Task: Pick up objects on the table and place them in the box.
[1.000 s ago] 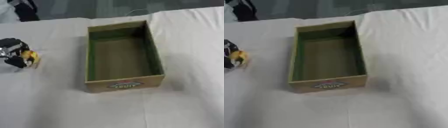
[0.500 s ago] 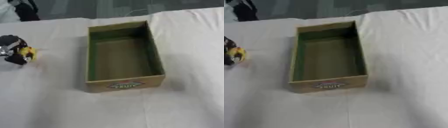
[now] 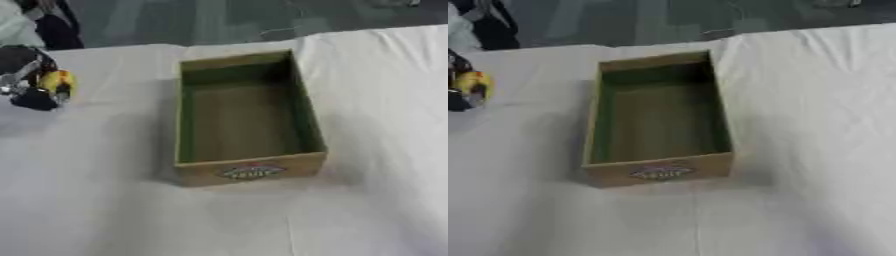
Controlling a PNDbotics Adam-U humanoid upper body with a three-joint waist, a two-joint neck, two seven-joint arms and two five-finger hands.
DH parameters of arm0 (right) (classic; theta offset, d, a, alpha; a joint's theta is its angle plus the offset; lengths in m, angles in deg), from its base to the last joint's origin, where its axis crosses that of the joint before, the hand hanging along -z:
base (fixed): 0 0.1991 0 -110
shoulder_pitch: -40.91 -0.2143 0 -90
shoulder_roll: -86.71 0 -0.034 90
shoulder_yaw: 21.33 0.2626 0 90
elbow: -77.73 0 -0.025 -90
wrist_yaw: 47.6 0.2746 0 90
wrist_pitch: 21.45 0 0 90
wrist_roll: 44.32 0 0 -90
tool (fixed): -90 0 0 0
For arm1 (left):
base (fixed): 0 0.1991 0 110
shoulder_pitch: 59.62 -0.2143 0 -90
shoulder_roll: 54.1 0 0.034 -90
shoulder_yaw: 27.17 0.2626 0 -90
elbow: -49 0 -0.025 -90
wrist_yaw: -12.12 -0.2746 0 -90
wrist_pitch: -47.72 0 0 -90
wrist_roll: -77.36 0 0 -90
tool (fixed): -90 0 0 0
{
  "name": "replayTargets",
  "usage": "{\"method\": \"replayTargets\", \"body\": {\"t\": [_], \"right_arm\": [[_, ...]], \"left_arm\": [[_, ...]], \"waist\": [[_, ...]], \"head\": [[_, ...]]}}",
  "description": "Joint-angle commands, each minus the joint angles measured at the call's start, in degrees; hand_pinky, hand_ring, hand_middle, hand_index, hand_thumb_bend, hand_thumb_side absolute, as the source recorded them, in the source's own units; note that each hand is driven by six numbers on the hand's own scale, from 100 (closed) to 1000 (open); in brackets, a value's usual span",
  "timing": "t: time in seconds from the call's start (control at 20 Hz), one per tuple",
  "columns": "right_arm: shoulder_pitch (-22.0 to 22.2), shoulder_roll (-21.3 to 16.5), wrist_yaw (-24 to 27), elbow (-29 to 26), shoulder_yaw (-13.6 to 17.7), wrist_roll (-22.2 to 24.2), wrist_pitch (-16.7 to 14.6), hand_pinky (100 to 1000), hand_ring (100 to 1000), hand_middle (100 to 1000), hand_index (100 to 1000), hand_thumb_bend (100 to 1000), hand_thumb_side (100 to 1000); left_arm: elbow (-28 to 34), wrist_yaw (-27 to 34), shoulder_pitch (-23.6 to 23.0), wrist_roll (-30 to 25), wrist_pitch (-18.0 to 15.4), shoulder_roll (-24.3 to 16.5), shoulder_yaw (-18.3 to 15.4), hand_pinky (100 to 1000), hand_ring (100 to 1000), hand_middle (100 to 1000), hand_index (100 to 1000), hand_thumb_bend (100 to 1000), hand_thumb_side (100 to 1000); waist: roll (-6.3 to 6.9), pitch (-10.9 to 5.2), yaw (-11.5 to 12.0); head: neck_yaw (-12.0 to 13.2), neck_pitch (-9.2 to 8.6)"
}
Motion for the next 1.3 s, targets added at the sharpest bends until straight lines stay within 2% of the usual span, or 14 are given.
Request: {"method": "replayTargets", "body": {"t": [0.05, 0.35, 0.6, 1.0, 1.3], "right_arm": [[-0.2, -0.8, 0.7, -1.0, 0.7, -0.3, 0.0, 756, 760, 740, 856, 100, 864], [-0.2, -0.5, 1.3, -1.0, 0.8, -0.5, 0.3, 756, 759, 739, 855, 100, 867], [-0.3, -0.4, 1.8, -1.0, 0.8, -0.7, 0.5, 756, 758, 738, 853, 100, 864], [-1.1, -0.3, 2.2, -1.0, 0.5, -0.7, 0.7, 756, 756, 736, 853, 100, 870], [-1.3, -0.3, 2.2, -1.0, 0.4, -0.6, 0.6, 757, 757, 737, 853, 100, 873]], "left_arm": [[4.8, -0.3, 1.5, 0.1, 0.4, -2.6, 0.2, 386, 504, 474, 588, 100, 318], [11.0, 0.5, 2.7, -1.5, 0.2, -1.8, 2.1, 404, 512, 506, 623, 100, 327], [15.3, 0.8, 4.9, -1.6, -0.2, 1.3, 3.8, 401, 509, 506, 622, 100, 324], [21.5, -2.3, 7.8, -1.8, -0.6, 10.8, 6.5, 402, 496, 498, 609, 100, 313], [22.1, -5.2, 7.3, -2.3, -0.2, 19.4, 8.8, 399, 497, 501, 609, 100, 313]], "waist": [[-0.2, -2.07, 0.2], [-0.05, -3.9, 0.2], [0.02, -5.13, 0.0], [-0.05, -5.94, -0.3], [0.22, -5.84, -0.5]], "head": [[0.0, 0.54], [0.2, 1.26], [0.4, 2.05], [1.2, 3.42], [0.2, 4.54]]}}
